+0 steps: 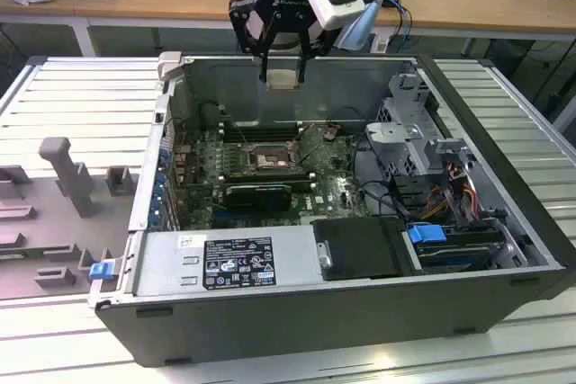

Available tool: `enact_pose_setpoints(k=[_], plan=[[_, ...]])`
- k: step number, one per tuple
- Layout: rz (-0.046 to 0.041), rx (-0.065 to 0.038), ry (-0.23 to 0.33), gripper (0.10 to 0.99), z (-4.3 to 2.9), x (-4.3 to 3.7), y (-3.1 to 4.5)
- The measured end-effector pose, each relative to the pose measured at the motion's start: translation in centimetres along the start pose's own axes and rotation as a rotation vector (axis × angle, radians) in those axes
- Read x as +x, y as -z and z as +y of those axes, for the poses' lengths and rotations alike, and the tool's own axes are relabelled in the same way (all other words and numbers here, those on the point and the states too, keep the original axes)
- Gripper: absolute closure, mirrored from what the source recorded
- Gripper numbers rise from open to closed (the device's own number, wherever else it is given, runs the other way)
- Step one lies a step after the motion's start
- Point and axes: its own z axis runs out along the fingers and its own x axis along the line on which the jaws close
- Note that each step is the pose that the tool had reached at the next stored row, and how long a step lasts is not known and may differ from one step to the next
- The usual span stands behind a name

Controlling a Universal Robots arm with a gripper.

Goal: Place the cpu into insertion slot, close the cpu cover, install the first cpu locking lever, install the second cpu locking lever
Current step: 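Place the cpu into insertion slot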

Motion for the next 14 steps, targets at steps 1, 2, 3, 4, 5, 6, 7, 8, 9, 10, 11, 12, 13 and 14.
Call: enact_pose_setpoints(k=[1,2,3,4,5,6,7,8,9,10,11,12,13,14], plan=[[-0.0021,0.000,-0.024,0.557,0.00,0.00,0.00],[-0.0064,-0.001,-0.072,0.557,0.00,0.00,0.00],[-0.0073,-0.002,-0.082,0.557,0.00,0.00,-0.04],[-0.0073,-0.002,-0.082,0.557,-0.01,0.00,-0.09],[-0.0073,-0.002,-0.082,0.557,-0.01,0.00,-0.14],[-0.0073,-0.002,-0.082,0.557,-0.02,0.00,-0.17],[-0.0072,-0.002,-0.082,0.557,-0.02,0.00,-0.19],[-0.0072,-0.001,-0.082,0.557,-0.02,0.00,-0.21],[-0.0072,-0.001,-0.082,0.557,-0.02,0.00,-0.21],[-0.0084,-0.002,-0.095,0.557,-0.02,-0.01,-0.23],[-0.0111,-0.002,-0.125,0.557,-0.02,0.00,-0.23],[-0.0123,-0.003,-0.138,0.557,-0.02,0.00,-0.23],[-0.0136,-0.003,-0.154,0.557,-0.02,0.00,-0.24],[-0.0160,-0.003,-0.180,0.557,-0.02,-0.01,-0.25]])
